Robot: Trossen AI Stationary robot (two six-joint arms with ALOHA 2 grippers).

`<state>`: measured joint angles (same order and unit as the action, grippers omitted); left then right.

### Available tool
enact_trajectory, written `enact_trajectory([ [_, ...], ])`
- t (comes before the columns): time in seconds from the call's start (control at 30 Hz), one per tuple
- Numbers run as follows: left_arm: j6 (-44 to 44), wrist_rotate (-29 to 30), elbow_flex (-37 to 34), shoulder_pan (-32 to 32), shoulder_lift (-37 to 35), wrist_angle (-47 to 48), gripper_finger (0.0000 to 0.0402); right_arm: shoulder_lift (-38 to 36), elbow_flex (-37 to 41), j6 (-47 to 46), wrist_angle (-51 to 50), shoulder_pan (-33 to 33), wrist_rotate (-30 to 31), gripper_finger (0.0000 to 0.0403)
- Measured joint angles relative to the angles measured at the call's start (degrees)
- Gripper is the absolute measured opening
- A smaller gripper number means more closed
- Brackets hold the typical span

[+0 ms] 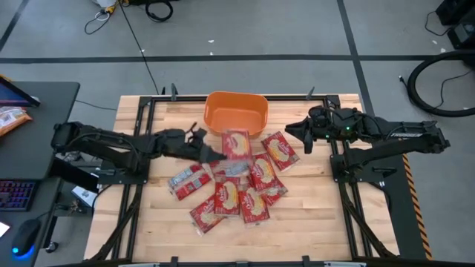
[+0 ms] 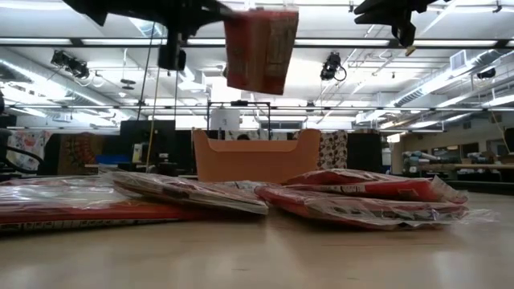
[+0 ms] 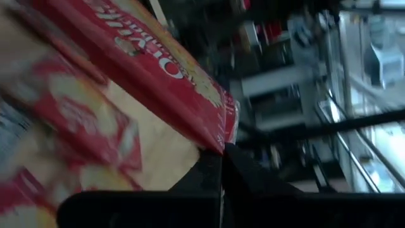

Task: Sort popcorn bags into baskets
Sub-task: Put the popcorn bag into the orange bin

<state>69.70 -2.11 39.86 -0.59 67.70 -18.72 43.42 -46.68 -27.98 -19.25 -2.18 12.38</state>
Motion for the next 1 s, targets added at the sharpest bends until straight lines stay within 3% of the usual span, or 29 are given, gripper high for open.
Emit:
enact_trajectory([
  [0.3,-1.5,9.9,0.1,8.5,1.1,0.5,0.0009,0.0,0.0,0.1,1.3,-1.4,0.0,0.0082],
  [0.53,0.0,17.5,0.1,13.0,6.0,-0.4,0.0009,0.0,0.0,0.8,4.0,-2.2,0.0,0.0082],
  [0.83,3.1,18.4,0.1,17.0,14.4,-9.6,0.0013,0.0,0.0,0.6,4.4,-2.2,0.0,0.0082],
  [1.0,3.4,18.5,0.1,16.9,16.8,-12.3,0.0050,0.0,0.0,0.6,4.7,-2.2,0.0,0.0082],
])
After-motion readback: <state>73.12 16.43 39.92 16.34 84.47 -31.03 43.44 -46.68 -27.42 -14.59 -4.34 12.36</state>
